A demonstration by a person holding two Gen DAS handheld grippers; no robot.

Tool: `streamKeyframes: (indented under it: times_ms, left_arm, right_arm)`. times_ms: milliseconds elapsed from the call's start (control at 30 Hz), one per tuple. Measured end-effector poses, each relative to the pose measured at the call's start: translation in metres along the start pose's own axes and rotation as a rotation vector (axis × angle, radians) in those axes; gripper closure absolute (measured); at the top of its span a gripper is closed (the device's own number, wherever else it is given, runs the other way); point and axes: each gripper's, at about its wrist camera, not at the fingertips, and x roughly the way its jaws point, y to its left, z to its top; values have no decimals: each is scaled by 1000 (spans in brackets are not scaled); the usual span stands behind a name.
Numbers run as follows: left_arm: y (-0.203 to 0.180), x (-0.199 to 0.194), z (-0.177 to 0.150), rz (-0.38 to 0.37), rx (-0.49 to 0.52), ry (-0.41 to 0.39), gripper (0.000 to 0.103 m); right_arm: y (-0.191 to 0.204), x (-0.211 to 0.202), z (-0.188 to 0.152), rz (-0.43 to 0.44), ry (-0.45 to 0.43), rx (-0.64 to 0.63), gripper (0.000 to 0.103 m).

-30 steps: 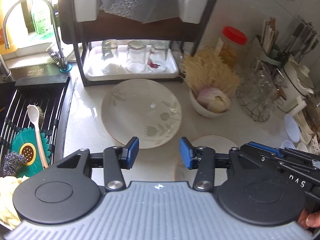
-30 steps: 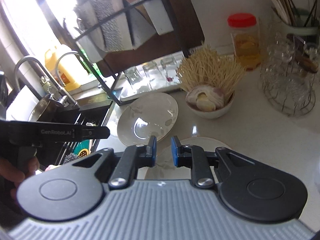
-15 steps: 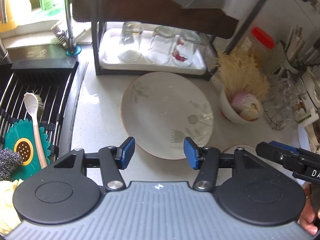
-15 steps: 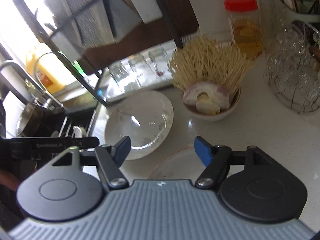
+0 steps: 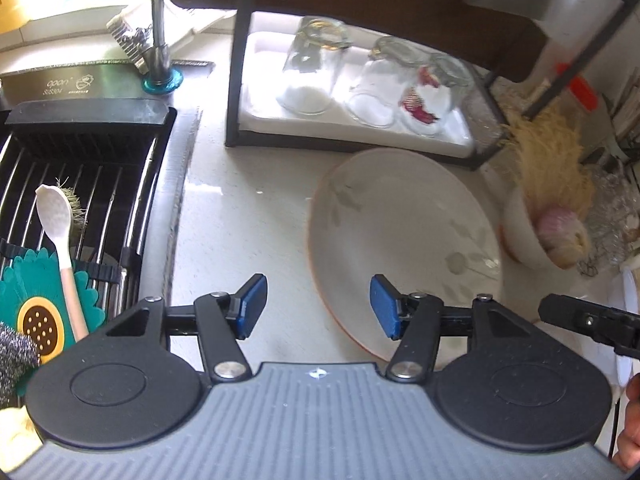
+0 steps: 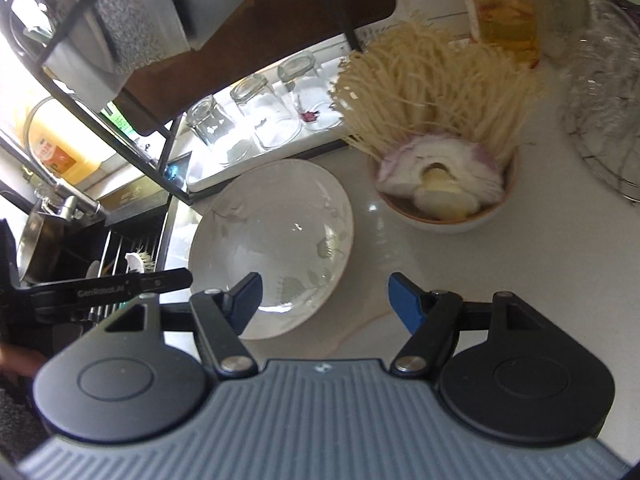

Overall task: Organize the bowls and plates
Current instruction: 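Move both grippers to the second leaf-pattern plate by the glass rack, then close both grippers on the rim of the second leaf-pattern plate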

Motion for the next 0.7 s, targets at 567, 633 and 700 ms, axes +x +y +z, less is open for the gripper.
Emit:
streamKeyframes:
  times_ms: [567,633,700]
  left_arm:
    - [35,47,34,-99,4,75,42]
    - [35,49,36,-120,-1,70,44]
    - [33,51,38,-129,12,61,44]
  right_arm:
    - [5,76,16,-103,29,-6,42]
    - [5,81,15,-103,39,1,46]
    - [4,81,13,-91,31,1,60]
